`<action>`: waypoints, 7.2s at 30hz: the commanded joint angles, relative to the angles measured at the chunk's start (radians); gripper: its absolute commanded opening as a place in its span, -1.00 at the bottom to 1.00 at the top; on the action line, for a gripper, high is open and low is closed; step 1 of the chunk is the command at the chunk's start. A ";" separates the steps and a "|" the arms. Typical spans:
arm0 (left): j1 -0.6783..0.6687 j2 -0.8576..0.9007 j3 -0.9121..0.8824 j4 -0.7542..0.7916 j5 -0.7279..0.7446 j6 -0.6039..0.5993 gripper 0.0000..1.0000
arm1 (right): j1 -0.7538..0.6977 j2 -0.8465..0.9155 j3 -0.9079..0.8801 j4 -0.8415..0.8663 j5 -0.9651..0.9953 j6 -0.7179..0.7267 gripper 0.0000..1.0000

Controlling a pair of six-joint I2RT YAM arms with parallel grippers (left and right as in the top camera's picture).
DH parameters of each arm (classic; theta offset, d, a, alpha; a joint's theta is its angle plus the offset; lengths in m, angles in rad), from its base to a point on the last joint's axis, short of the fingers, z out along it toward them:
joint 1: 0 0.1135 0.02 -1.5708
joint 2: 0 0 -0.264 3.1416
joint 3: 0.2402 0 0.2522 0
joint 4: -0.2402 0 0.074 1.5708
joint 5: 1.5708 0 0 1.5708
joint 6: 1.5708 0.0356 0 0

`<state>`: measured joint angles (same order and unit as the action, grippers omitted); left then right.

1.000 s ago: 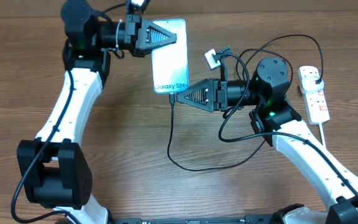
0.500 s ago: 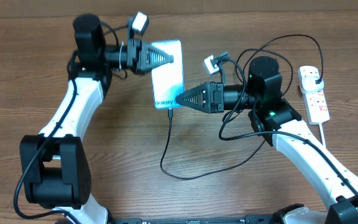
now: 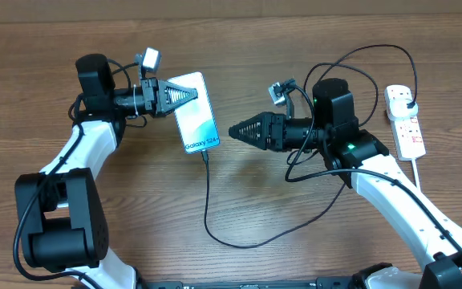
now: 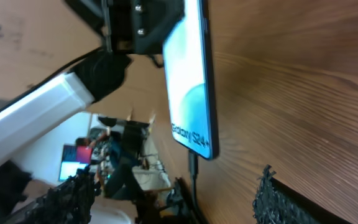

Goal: Plug charger to phone and switch on socket
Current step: 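Lower the phone flat onto the table with the left gripper, then open the left gripper and raise it away from the phone, then move the right gripper to the power strip's orange switch, then press the power strip switch down with the right gripper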

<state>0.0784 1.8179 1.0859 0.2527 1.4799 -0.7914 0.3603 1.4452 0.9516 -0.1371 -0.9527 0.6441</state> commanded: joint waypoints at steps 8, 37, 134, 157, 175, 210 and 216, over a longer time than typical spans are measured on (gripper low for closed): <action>-0.011 -0.006 -0.011 -0.367 -0.396 0.253 -0.92 | -0.003 0.005 0.005 -0.056 0.097 -0.051 0.70; -0.096 0.043 0.435 -1.231 -0.829 0.848 -0.92 | -0.003 0.005 0.005 -0.115 0.148 -0.064 0.72; -0.096 -0.145 1.221 -1.789 -1.165 0.731 0.46 | -0.003 -0.066 0.268 -0.755 0.589 -0.317 1.00; -0.096 -0.163 1.221 -1.909 -1.207 0.732 1.00 | -0.645 -0.258 0.324 -0.920 0.511 -0.367 -0.90; -0.096 -0.163 1.221 -1.909 -1.207 0.732 0.99 | -1.125 0.194 0.324 -0.517 0.132 -0.198 -0.93; -0.096 -0.163 1.221 -1.909 -1.207 0.732 1.00 | -1.145 0.615 0.323 -0.170 0.121 -0.073 -0.93; -0.096 -0.163 1.221 -1.909 -1.207 0.732 1.00 | -1.133 0.643 0.320 -0.162 0.121 -0.115 -0.93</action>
<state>-0.0200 1.6714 2.2917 -1.6569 0.2790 -0.0559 -0.7830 2.0571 1.2621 -0.3065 -0.8330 0.5671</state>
